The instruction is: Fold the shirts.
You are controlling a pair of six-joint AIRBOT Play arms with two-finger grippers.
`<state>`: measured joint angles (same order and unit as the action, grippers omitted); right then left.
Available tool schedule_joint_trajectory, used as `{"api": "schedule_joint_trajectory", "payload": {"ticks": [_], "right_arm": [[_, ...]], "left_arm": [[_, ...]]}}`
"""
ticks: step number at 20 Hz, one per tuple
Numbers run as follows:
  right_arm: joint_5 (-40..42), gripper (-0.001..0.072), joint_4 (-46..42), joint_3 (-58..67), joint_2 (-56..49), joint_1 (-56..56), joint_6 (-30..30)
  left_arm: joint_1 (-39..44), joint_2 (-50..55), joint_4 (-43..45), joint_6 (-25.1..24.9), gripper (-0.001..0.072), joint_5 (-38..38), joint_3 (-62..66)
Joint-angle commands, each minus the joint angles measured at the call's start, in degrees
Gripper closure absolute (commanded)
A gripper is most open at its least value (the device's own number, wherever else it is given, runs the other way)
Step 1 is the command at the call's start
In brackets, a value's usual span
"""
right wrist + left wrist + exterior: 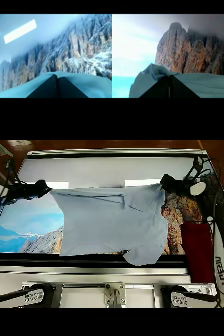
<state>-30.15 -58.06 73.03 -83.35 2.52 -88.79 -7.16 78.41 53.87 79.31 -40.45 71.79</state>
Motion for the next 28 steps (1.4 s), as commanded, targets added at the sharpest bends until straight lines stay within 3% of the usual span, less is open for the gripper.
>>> {"api": "schedule_joint_trajectory", "payload": {"ticks": [1,5,6,7,8,9,11,14,16,18,20,22,28], "right_arm": [[5.88,0.0654,1.7,-0.13,-6.29,0.0,0.11],[1.42,0.0651,0.55,-0.13,-9.81,-0.02,0.11],[-0.09,0.0544,0.59,-0.13,-10.29,0.0,0.07],[-1.11,0.027,0.59,-0.13,-10.36,0.0,0.07],[-2.23,0.0098,0.96,-0.13,-9.97,0.09,0.11],[-4.63,0.0091,0.59,-0.13,-8.63,0.72,1.11],[-12.94,0.0091,-4.44,-0.13,-4.24,2.95,6.86],[-32.39,0.0101,-26.27,-0.13,3.52,7.8,7.98],[-47.45,0.0161,-33.2,-0.76,5.75,12.74,9.57],[-54.47,0.0159,-27.61,-4.48,6.25,19.61,11.21],[-54.07,0.0131,-14.05,-10.58,6.29,26.38,11.47],[-51.78,0.012,-6.27,-15.23,6.32,29.59,12.07],[-49.09,0.0121,-4.96,-17.68,6.29,29.75,12.37]], "left_arm": [[2.82,7.78,-2.69,-0.87,0.0672,8.55,0.42],[6.62,14.67,-2.69,-0.85,0.0672,6.54,0.39],[7.28,16.06,-2.69,-0.61,0.066,5.29,0.39],[7.54,16.81,-2.69,-0.13,0.0507,3.45,0.39],[7.43,16.94,-2.67,0.0,0.0219,1.11,0.42],[6.54,16.57,-1.92,-0.02,-0.0013,-3.13,0.83],[2.69,15.43,4.52,0.11,-0.0011,-19.21,3.89],[-5.38,11.96,15.93,4.55,-0.0008,-42.51,5.22],[-10.6,6.82,16.87,4.24,-0.0009,-49.31,-0.94],[-14.64,1.01,15.47,3.72,-0.001,-47.93,-12.24],[-17.22,-2.43,13.09,1.18,-0.0011,-44.02,-23.45],[-18.08,-2.91,10.21,-1.77,-0.0011,-39.56,-30.4],[-14.43,-1.42,3.02,-5.35,-0.0011,-28.5,-36.5]]}}
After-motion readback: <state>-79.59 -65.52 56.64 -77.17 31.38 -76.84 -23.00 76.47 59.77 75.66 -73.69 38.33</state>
